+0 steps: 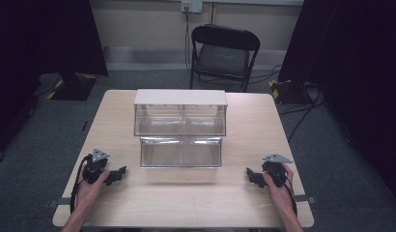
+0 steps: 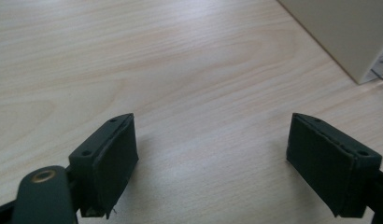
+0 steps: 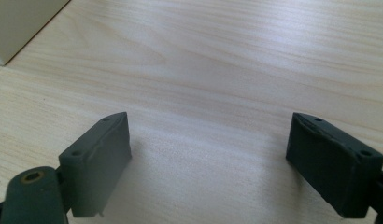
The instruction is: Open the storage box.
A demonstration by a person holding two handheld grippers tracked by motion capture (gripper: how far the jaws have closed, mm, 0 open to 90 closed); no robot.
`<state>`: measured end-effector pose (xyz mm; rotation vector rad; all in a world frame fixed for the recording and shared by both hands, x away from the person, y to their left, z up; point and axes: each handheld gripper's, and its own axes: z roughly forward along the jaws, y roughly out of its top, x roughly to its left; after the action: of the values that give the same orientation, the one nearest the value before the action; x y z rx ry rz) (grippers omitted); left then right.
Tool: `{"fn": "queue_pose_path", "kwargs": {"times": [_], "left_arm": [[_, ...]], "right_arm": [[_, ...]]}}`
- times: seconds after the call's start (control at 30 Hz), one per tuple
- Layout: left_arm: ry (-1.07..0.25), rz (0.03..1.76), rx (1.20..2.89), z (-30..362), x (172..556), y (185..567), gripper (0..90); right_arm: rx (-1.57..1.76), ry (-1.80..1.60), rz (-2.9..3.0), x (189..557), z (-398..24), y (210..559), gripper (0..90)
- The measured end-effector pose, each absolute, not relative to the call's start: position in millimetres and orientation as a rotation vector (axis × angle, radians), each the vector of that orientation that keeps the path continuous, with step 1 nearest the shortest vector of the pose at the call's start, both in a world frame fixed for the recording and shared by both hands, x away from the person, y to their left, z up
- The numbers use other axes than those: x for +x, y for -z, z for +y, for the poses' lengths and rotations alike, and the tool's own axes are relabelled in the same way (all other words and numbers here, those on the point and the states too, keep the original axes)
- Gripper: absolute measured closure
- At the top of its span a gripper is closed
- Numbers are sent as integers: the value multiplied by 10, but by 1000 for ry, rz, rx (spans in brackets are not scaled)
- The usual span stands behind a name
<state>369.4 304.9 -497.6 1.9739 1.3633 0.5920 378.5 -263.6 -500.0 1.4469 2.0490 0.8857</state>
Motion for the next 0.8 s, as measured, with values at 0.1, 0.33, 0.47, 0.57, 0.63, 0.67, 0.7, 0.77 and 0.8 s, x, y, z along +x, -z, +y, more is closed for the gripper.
{"fn": "queue_pose_path", "kwargs": {"times": [0.1,0.33,0.47,0.57,0.63,0.67,0.7,0.77,0.8], "left_arm": [[-596,1342,1978,3029,3683,4958,159],[-556,1255,1979,2927,3629,4887,158],[-539,1221,1977,2877,3594,4852,157],[-533,1198,1981,2847,3571,4823,157],[-528,1169,1990,2813,3554,4792,157],[-524,1157,1986,2791,3545,4782,157],[-517,1146,1985,2775,3538,4774,157],[-510,1128,1989,2741,3525,4761,159],[-506,1127,1987,2722,3519,4757,159]], "right_arm": [[1447,-886,2049,3785,-2636,5000,131],[1446,-886,2049,3785,-2636,5000,131],[1447,-885,2048,3785,-2635,5001,131],[1447,-885,2047,3785,-2635,5000,131],[1447,-886,2049,3785,-2636,5000,131],[1447,-886,2049,3785,-2636,5000,131],[1447,-886,2049,3785,-2636,5000,131],[1447,-886,2047,3785,-2635,5001,131],[1447,-886,2047,3785,-2635,5001,131]]}}
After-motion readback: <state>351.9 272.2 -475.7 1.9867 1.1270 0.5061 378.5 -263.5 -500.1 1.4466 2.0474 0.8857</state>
